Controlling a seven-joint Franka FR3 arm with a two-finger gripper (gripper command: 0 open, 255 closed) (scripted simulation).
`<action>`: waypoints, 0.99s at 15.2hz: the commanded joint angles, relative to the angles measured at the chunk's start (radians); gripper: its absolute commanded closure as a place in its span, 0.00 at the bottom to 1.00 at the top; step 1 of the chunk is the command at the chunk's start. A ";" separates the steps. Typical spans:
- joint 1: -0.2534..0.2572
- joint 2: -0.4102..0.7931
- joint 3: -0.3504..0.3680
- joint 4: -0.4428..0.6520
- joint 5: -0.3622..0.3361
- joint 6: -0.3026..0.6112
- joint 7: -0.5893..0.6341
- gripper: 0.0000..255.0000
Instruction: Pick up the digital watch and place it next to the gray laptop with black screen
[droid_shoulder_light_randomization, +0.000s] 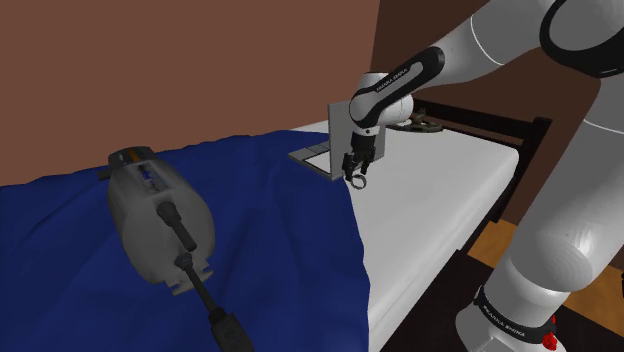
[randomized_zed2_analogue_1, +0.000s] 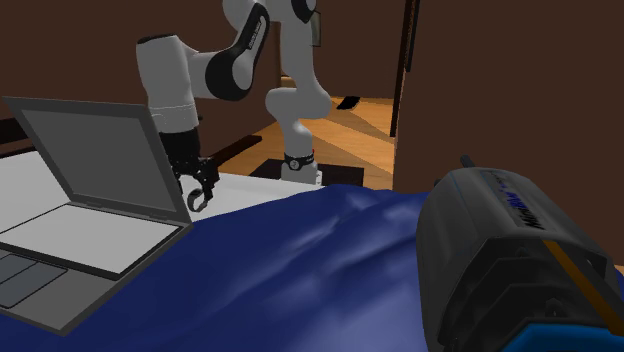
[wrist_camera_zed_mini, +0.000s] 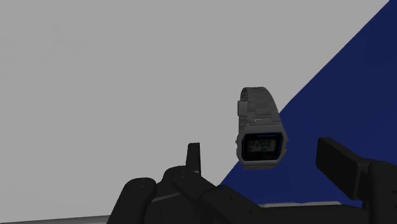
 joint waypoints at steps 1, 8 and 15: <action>0.000 0.000 0.000 0.000 0.000 0.000 0.000 0.00; -0.003 -0.070 -0.002 0.058 -0.016 -0.127 0.011 0.00; -0.003 -0.070 -0.002 0.058 -0.016 -0.127 0.011 0.00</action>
